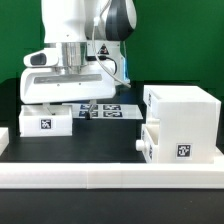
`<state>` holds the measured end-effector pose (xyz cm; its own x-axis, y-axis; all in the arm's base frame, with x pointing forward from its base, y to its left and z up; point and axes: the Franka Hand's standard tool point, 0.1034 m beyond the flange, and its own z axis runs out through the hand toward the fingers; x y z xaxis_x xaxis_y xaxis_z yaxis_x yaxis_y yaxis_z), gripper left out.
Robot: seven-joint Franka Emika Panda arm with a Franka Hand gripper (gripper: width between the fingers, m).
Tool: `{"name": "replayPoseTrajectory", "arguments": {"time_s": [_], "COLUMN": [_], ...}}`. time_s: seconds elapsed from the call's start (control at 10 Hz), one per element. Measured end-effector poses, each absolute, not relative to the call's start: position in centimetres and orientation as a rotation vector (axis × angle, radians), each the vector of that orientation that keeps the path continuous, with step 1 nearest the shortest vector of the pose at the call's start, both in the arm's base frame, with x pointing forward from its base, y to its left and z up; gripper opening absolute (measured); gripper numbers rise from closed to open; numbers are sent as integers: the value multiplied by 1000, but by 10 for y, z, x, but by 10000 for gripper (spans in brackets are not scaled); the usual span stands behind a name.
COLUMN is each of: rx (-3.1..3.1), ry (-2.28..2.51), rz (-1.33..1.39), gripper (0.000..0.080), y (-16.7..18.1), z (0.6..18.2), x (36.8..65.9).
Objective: Assemble drawer
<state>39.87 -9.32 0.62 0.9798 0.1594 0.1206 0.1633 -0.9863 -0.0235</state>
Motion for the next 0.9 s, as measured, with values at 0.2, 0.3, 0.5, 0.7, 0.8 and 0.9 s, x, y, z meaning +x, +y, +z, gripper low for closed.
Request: {"name": "replayPoseTrajectory", "arguments": {"time_s": [0.2, 0.3, 0.5, 0.7, 0.8, 0.9], "rx": [-3092, -3092, -3092, -3091, -3091, -3091], "ry": [-256, -258, -260, -262, -264, -270], "rz": [-178, -178, -177, -177, -178, -179], "gripper": [648, 556, 410, 214, 57, 41], "y": [-95, -94, -94, -94, -94, -92], "z": [4, 4, 4, 4, 4, 5], "x": [397, 397, 397, 397, 397, 398]}}
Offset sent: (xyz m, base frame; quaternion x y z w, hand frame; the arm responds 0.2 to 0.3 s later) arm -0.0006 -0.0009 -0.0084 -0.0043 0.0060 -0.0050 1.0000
